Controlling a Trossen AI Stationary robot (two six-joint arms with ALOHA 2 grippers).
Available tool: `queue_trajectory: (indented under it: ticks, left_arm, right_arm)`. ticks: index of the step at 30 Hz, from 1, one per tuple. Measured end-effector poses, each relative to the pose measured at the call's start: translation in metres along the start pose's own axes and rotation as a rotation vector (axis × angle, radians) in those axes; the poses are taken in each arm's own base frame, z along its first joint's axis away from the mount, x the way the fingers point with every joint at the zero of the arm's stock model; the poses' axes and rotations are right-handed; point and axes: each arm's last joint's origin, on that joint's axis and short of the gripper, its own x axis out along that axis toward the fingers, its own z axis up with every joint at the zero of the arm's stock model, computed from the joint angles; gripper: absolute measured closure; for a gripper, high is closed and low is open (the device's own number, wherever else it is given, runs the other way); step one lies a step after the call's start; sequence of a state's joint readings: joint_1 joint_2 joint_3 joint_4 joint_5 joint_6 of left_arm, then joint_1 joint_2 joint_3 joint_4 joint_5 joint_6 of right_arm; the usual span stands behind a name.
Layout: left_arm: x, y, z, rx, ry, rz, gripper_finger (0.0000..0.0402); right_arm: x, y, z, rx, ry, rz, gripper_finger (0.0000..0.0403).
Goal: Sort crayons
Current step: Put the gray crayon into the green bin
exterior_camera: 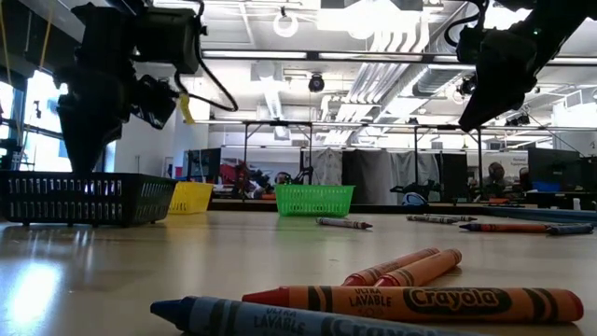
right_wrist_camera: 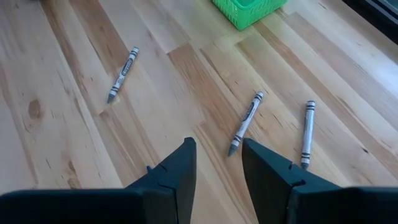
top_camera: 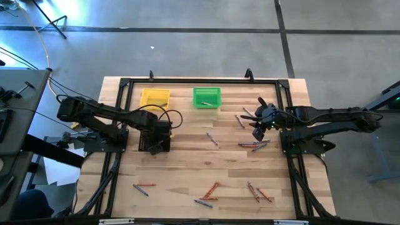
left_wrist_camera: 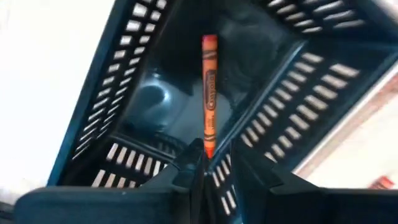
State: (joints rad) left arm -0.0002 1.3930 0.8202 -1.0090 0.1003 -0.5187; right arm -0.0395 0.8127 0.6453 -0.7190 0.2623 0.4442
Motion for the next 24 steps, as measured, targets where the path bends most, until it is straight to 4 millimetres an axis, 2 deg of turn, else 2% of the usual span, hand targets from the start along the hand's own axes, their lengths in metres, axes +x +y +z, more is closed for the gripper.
queue_trajectory:
  ticks: [7,12,15,20,24]
  left_arm:
    - [-0.041,-0.012,0.019,0.073,-0.159,0.019,0.0332]
    - [-0.075,-0.030,0.046,0.178,-0.463,-0.067,0.0332]
    - [-0.088,-0.041,0.061,0.271,-0.651,-0.122,0.0332]
    - [-0.082,-0.055,0.082,0.422,-0.787,-0.119,0.0332]
    - [-0.055,-0.058,0.101,0.500,-0.742,-0.061,0.0330]
  right_arm:
    - [0.000,0.001,0.001,0.003,-0.012,0.006,0.0279]
    - [0.000,0.001,0.002,-0.019,-0.020,0.008,0.0279]
    - [0.000,0.001,0.003,-0.018,-0.030,0.011,0.0279]
    - [0.000,0.001,0.003,-0.043,-0.032,0.012,0.0279]
    - [0.000,0.001,0.003,-0.044,-0.032,0.013,0.0279]
